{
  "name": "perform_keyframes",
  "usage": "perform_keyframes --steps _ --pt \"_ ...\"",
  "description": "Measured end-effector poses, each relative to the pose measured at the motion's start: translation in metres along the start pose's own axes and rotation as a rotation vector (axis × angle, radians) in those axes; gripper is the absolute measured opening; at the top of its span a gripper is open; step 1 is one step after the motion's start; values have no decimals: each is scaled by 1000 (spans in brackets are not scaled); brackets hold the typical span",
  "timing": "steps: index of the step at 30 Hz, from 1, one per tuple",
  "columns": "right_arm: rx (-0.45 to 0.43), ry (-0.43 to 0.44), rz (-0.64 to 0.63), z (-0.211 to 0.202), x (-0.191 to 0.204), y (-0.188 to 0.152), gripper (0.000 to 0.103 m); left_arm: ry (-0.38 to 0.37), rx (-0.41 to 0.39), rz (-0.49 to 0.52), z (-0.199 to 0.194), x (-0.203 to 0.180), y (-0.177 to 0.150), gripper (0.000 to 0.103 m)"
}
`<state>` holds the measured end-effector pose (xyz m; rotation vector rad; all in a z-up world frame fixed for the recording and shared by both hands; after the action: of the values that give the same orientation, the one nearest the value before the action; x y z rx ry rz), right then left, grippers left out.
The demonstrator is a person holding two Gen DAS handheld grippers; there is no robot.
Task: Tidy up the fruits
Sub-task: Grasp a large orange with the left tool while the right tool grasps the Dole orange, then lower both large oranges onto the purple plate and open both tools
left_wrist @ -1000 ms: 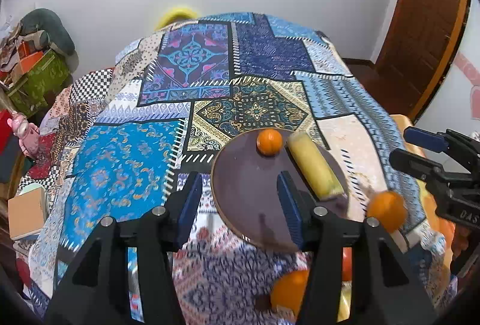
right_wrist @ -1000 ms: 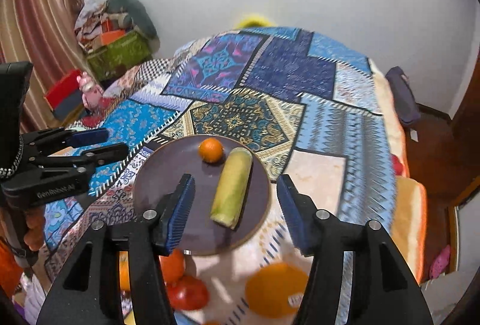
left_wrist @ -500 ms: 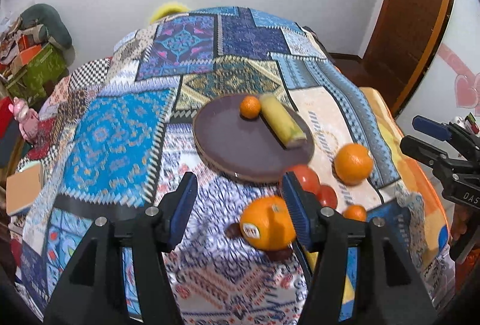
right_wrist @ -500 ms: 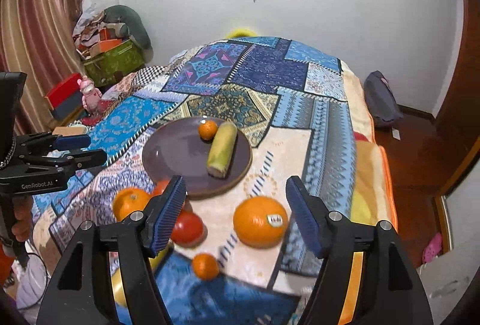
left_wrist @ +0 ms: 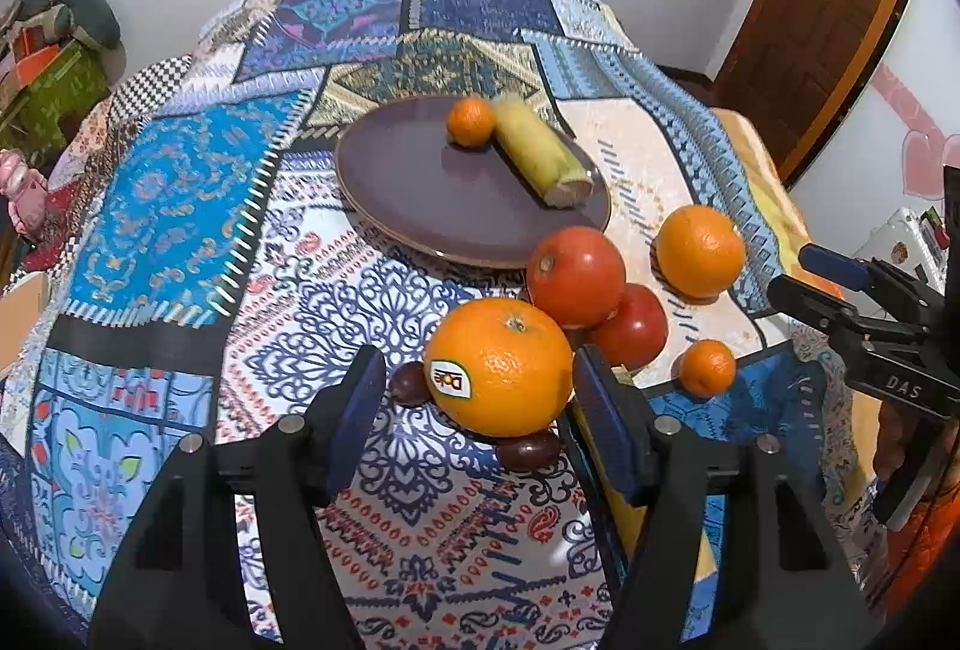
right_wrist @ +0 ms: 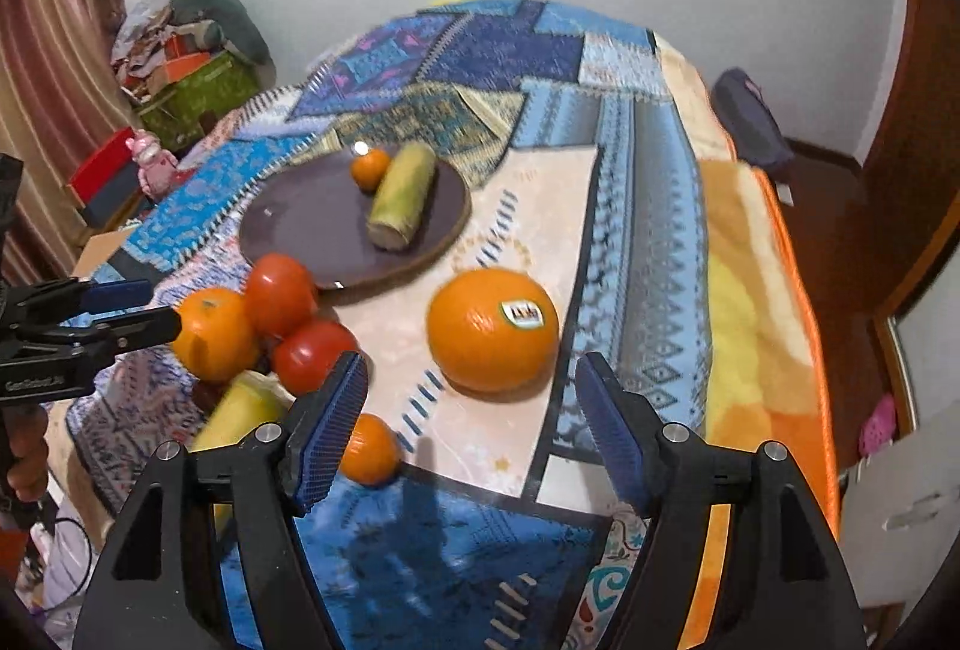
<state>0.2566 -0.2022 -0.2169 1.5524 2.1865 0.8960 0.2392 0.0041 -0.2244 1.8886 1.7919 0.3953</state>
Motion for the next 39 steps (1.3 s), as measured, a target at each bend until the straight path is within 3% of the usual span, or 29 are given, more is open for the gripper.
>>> perform_keyframes --steps 7,19,26,39 --pt "47 4 23 21 -10 -7 69 -6 31 31 25 -5 -1 70" --pt "86 27 32 56 -10 1 69 3 36 82 47 -12 2 67" --pt "104 42 62 70 -12 0 69 -13 15 68 44 -10 1 65" --pt "49 75 73 48 -8 13 66 -6 -49 20 15 6 12 65"
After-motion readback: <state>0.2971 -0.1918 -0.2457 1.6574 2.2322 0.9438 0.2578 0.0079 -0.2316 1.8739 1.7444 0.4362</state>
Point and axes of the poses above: each gripper's, at about its wrist camera, not at the fingertips, and z roughly the way its jaws point, x to its left, y to its top, the point moved 5 cm from there along z, roughly the way its jaws point
